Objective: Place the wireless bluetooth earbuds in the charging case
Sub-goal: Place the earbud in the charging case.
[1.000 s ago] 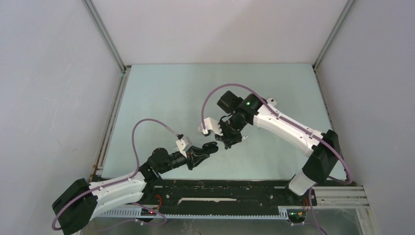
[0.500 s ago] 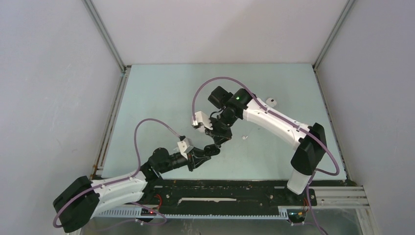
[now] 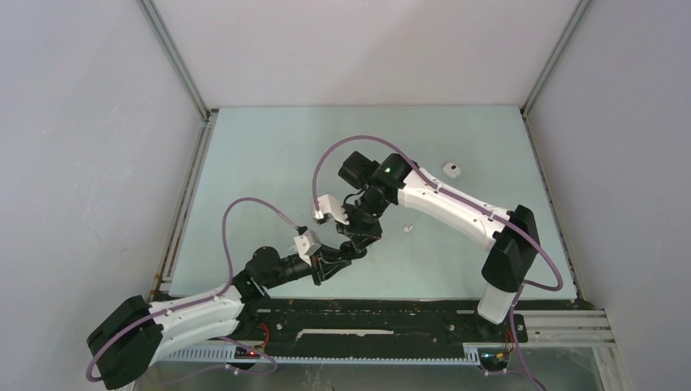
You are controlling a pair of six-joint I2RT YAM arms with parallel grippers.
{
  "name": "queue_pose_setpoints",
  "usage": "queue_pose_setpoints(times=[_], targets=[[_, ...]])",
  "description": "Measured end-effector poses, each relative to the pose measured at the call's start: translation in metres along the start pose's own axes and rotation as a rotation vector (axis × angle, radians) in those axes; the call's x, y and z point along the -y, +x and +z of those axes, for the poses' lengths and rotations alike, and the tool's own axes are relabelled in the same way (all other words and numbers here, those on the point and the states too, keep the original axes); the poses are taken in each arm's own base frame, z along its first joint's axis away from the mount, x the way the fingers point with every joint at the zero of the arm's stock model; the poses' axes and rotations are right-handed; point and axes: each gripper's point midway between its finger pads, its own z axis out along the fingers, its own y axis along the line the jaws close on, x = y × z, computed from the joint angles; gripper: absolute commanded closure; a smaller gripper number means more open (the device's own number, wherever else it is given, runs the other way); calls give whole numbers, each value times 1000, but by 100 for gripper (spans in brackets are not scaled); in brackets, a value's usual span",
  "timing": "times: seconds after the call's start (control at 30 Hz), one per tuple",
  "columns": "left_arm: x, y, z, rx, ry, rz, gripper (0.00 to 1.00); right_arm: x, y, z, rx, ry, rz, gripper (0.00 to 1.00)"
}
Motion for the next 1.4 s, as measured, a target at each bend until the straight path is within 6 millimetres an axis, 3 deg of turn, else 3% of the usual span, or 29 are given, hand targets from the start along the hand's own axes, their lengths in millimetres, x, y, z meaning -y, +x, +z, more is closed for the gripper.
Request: queue_pose_setpoints(times=[0.57, 0.77, 0.9, 1.07, 1.2, 1.4], targets=[[2, 1, -2, 9, 9, 3, 100, 9, 4, 7, -30, 51, 1, 100], [2, -1, -4, 19, 9, 7, 100, 9, 4, 8, -24, 47, 6, 89], [2, -1, -4, 21, 9, 7, 100, 8, 4, 9, -23, 48, 15, 75], [2, 0, -4, 20, 5, 7, 100, 5, 5, 7, -25, 40, 23, 72], [2, 1, -4, 18, 5, 6, 100, -4, -1, -4, -4, 39, 13, 72], [1, 4, -3, 7, 3, 1, 100, -20, -21, -41, 90, 66, -28, 71]])
